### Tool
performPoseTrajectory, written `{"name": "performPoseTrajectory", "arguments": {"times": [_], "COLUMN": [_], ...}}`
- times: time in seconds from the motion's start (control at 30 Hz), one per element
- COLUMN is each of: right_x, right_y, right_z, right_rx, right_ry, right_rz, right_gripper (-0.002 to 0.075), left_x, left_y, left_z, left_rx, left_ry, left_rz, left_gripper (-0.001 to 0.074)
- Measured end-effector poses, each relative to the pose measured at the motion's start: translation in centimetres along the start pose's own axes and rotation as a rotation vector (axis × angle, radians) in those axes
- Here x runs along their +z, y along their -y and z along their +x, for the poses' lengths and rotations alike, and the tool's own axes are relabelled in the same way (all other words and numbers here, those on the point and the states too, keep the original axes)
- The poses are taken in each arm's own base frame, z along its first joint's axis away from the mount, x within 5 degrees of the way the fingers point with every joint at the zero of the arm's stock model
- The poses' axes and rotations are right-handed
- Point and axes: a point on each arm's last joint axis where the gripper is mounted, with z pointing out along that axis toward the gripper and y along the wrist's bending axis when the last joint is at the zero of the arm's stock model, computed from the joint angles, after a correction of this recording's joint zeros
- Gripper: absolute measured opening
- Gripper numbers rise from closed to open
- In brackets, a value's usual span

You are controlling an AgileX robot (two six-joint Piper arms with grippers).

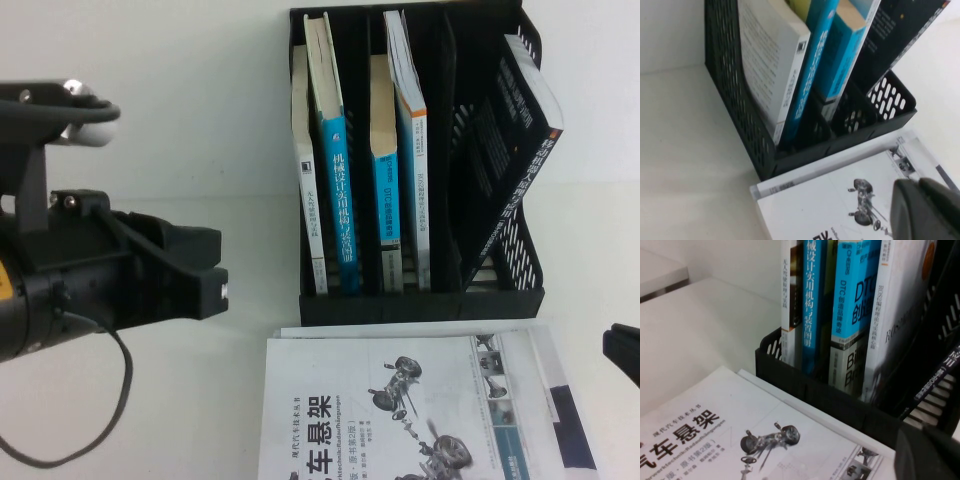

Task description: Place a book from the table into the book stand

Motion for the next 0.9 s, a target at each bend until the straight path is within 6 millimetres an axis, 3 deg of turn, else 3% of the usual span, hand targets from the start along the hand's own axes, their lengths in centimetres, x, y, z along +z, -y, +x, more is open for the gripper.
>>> {"name": "performPoseTrajectory", "arguments": {"times": [0.47, 0.57, 0.7, 0.9], "right_x": [0.0, 0.0, 0.0, 0.0], "right_y": [0.0, -0.1, -0.1, -0.1], "right_z": [0.3, 0.3, 0.3, 0.3], "right_rx": [-0.003, -0.003, -0.003, -0.003], "right_ry": [-0.008, -0.007, -0.007, -0.005], "right_rz": [-0.003, -0.005, -0.005, -0.013], "right_gripper": [-0.0003, -0.0003, -0.0003, -0.0003], "left_x": [0.0, -0.4, -0.9, -3.2], "left_y": [-0.1, -1.3, -4.8, -8.6], "left_z": [0.3, 0.7, 3.3, 9.6], "left_rx": [0.015, 0.050, -0.024, -0.158], "left_ry": [-0.024, 0.008, 0.083, 0.222], "left_rz": [-0.013, -0.060, -0.167, -0.301], "left_gripper": [-0.0003, -0.0003, -0.0003, -0.0003]}}
